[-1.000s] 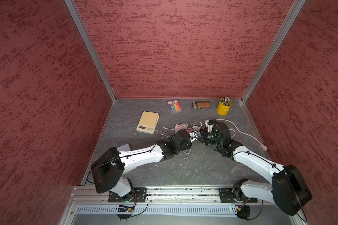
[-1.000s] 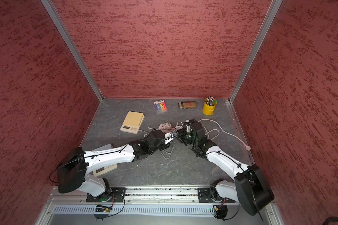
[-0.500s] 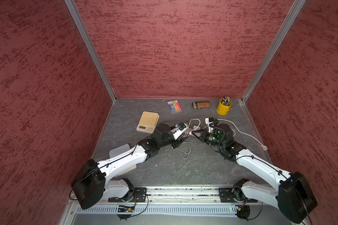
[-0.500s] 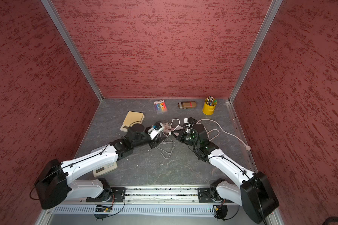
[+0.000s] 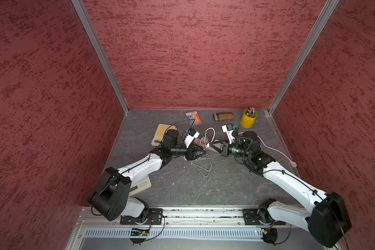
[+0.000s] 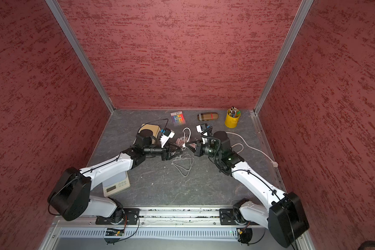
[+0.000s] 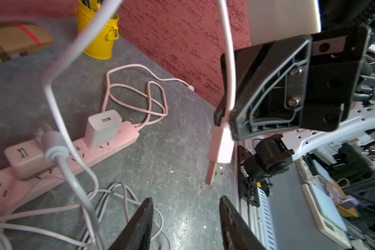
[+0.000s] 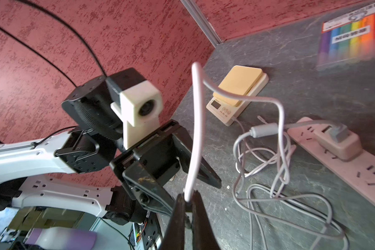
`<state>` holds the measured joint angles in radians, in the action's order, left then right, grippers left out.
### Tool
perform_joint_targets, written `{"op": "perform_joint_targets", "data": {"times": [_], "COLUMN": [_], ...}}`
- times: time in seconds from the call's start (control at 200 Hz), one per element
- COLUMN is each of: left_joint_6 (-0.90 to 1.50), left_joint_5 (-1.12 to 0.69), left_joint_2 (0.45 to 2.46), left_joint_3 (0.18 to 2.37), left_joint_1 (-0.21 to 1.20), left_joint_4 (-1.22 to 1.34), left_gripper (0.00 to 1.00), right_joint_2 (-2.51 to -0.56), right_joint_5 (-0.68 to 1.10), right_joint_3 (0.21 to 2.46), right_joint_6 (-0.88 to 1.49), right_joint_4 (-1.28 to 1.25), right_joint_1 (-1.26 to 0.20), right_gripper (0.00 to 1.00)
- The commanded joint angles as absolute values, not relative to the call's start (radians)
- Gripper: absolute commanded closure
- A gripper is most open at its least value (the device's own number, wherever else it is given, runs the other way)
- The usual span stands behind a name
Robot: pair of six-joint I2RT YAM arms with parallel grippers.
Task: Charge the electronic scale
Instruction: Adjust the charging cable at the center of the board.
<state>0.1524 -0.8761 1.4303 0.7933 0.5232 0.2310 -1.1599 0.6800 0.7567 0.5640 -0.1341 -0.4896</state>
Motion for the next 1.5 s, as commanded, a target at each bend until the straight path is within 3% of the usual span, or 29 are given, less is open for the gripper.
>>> {"op": "perform_joint_targets", "data": {"times": [0.0,0.23,0.376,0.551,0.631,0.726,0.806,0.842,0.942,1.022,1.182,1.262,1.498], "left_joint_6": [0.224,0.303,0.307,0.339,0.350,0.357,0.359,0.361,0.365,0.371,0.363,0.355,0.364], "left_joint_5": [-0.965,-1.041,-1.065,-1.102,-1.112,-1.116,-1.122,-1.128,-1.141,-1.146,-1.145,-1.147,-1.168], "left_joint_2": [1.448,1.453,1.460,1.478,1.482,1.482,1.482,1.481,1.489,1.493,1.492,1.495,1.508], "left_joint_3": [0.825,0.817,0.819,0.822,0.822,0.816,0.812,0.814,0.819,0.823,0.820,0.822,0.829], "left_joint_1": [0.509,0.472,0.464,0.465,0.466,0.465,0.466,0.466,0.462,0.459,0.462,0.462,0.461], "left_joint_4": [0.315,0.405,0.403,0.435,0.447,0.448,0.444,0.440,0.431,0.431,0.417,0.398,0.401], "left_gripper": [0.49,0.56,0.73,0.85,0.85,0.70,0.67,0.69,0.88,0.89,0.66,0.64,0.98], "right_joint_2": [-1.178,-1.203,-1.217,-1.230,-1.238,-1.244,-1.247,-1.247,-1.248,-1.245,-1.234,-1.232,-1.239], "right_joint_5": [0.773,0.803,0.828,0.823,0.807,0.806,0.809,0.811,0.812,0.808,0.795,0.796,0.793], "right_joint_3": [0.772,0.775,0.782,0.790,0.789,0.786,0.788,0.787,0.789,0.787,0.782,0.780,0.772], "right_joint_6": [0.546,0.535,0.545,0.548,0.548,0.553,0.555,0.556,0.561,0.563,0.570,0.577,0.603], "right_joint_4": [-0.179,-0.175,-0.199,-0.211,-0.212,-0.226,-0.235,-0.239,-0.244,-0.244,-0.253,-0.261,-0.299], "right_joint_1": [-0.488,-0.488,-0.487,-0.486,-0.486,-0.485,-0.483,-0.483,-0.482,-0.479,-0.476,-0.474,-0.472], "right_gripper": [1.00,1.00,1.00,1.00,1.00,1.00,1.00,1.00,1.00,1.00,1.00,1.00,1.00]}}
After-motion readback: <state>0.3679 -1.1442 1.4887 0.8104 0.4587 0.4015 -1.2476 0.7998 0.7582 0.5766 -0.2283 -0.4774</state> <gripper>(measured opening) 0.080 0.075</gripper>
